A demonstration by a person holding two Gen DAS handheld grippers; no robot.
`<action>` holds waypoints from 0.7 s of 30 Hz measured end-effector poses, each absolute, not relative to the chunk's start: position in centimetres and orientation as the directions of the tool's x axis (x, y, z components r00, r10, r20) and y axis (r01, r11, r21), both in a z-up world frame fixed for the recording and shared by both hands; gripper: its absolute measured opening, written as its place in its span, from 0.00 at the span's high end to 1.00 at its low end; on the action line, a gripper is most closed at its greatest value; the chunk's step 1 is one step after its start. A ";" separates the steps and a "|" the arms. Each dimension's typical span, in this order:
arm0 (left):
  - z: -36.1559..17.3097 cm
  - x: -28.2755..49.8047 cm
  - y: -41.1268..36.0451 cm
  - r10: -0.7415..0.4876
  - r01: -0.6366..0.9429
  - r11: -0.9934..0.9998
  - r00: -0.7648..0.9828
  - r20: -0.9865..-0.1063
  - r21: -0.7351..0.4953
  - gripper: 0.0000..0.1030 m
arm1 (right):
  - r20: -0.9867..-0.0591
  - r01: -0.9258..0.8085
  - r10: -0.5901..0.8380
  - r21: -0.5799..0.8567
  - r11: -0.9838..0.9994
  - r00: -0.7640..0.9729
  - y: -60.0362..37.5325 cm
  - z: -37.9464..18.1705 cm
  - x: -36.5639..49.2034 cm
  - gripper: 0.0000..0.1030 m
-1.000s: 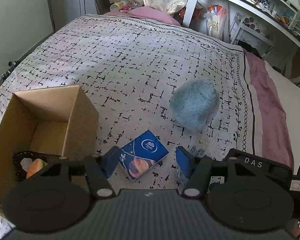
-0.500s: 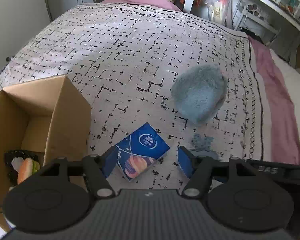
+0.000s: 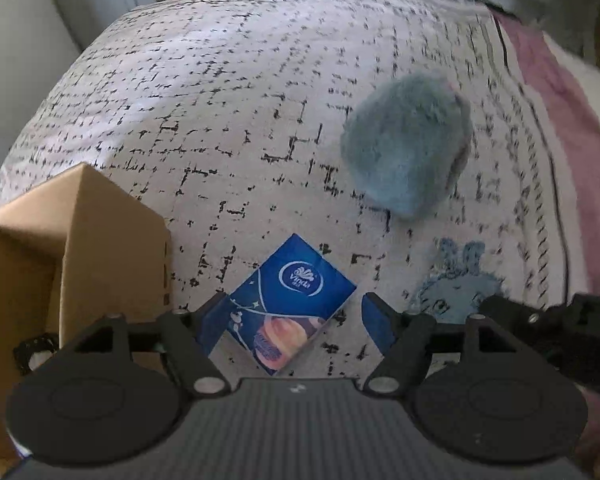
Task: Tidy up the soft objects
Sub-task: 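Grasp the blue bunny plush with the right tool while the left tool grasps the Vinda tissue packet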
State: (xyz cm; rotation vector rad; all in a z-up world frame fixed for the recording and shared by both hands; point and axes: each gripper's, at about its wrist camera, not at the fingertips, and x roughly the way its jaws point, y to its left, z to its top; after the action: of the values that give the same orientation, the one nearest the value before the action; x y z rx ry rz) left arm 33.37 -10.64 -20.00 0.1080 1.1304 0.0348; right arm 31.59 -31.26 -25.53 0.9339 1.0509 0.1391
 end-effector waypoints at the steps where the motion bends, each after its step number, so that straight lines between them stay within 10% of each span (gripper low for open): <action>1: -20.2 33.5 -10.7 0.096 0.031 0.992 0.422 -0.902 0.120 0.31 | -0.680 0.321 0.514 0.716 0.620 0.524 -31.3 -25.6 31.6 0.85; 5: -21.0 34.1 -10.5 0.121 0.025 0.989 0.419 -0.900 0.144 0.31 | -0.676 0.335 0.523 0.724 0.603 0.519 -31.3 -25.9 31.7 0.80; 8: -21.4 34.8 -10.6 0.141 0.035 0.985 0.422 -0.896 0.171 0.31 | -0.688 0.353 0.517 0.715 0.603 0.509 -31.5 -26.1 31.8 0.44; 21: -22.3 34.8 -9.2 0.043 -0.061 0.998 0.424 -0.905 0.019 0.41 | -0.686 0.324 0.528 0.715 0.620 0.501 -30.4 -27.0 33.4 0.43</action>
State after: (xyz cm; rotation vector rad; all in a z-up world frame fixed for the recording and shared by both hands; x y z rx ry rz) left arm 34.75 -9.22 -22.31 -0.0180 1.1311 0.0648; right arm 33.38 -30.39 -27.02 0.9406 1.0806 0.1479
